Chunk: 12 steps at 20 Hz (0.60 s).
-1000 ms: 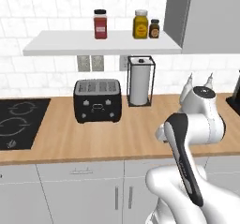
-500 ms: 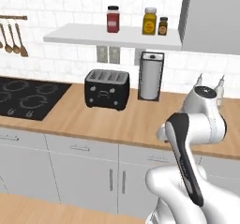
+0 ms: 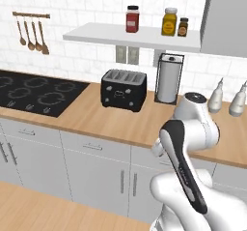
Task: Take a straw from the drawer in front and place it inside the glass cup on the dining counter.
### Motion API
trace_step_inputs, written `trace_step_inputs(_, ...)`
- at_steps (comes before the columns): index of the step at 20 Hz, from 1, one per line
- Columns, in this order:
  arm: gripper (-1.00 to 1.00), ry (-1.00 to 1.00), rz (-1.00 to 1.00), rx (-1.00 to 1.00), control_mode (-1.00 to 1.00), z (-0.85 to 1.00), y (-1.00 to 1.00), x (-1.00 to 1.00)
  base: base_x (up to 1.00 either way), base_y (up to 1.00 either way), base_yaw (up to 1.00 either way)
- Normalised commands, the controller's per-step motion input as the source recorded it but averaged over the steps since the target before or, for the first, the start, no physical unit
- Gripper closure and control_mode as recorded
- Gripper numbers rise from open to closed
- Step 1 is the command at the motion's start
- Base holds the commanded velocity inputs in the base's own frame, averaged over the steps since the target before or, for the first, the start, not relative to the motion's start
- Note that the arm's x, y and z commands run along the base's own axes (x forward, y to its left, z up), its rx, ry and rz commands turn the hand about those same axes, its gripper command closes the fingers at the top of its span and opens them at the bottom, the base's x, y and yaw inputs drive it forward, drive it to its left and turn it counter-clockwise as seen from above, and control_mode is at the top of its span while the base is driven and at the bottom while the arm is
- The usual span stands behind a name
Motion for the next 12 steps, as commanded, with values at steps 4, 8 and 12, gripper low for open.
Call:
trace_step_inputs(4, -1.00, 0.01, 0.34, -0.17, -1.00, -0.31, 1.00, 0.29, 0.00, 0.00, 0.00)
trace_step_inputs(8, -1.00, 0.20, 0.13, -0.35, -1.00, -0.09, 1.00, 0.49, 0.00, 0.00, 0.00)
trace_step_inputs(12, -1.00, 0.26, 0.00, -0.41, -1.00, 0.00, 1.00, 0.73, 0.00, 0.00, 0.00)
